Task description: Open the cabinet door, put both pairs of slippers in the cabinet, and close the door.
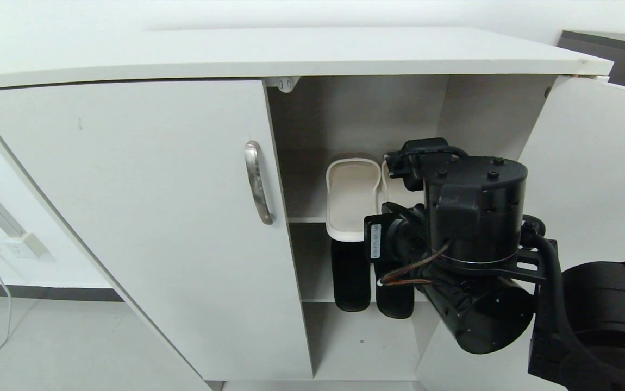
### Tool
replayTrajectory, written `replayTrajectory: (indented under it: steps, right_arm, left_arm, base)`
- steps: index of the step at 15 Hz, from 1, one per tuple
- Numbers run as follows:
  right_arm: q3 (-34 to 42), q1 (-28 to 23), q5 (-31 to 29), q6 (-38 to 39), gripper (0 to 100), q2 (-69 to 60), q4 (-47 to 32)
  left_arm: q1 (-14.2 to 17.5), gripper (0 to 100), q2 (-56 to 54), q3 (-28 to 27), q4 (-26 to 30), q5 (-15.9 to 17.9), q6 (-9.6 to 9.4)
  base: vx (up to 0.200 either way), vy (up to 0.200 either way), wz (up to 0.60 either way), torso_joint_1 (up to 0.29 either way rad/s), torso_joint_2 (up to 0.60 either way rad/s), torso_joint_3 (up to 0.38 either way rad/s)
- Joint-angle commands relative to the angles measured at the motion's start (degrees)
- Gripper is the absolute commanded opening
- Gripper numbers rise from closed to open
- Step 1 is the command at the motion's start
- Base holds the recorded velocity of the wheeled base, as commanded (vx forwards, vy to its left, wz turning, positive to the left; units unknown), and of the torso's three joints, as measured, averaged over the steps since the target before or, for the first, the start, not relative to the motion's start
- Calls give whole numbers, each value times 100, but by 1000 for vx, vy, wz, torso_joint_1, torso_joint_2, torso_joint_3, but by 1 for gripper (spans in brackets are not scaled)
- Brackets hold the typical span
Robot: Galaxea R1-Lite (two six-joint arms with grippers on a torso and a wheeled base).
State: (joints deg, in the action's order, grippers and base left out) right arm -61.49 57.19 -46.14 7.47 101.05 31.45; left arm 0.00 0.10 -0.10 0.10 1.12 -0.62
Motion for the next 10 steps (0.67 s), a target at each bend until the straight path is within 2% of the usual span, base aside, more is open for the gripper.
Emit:
replayTrajectory:
  steps: [1, 7, 10]
  right_arm:
    - [-3, 3, 0, 9, 0, 82, 1]
    - [-3, -6, 0, 17, 0, 126, 10]
    - [-3, -6, -9, 0, 0, 170, 142]
  left_arm:
    - [0, 0, -1, 1, -1, 2, 1]
    - [0, 0, -1, 1, 8, 2, 1]
    - [0, 0, -1, 1, -1, 2, 1]
  base:
    - [0, 0, 0, 0, 0, 0]
    - [0, 0, 0, 0, 0, 0]
    - [-200, 0, 0, 7, 1, 1]
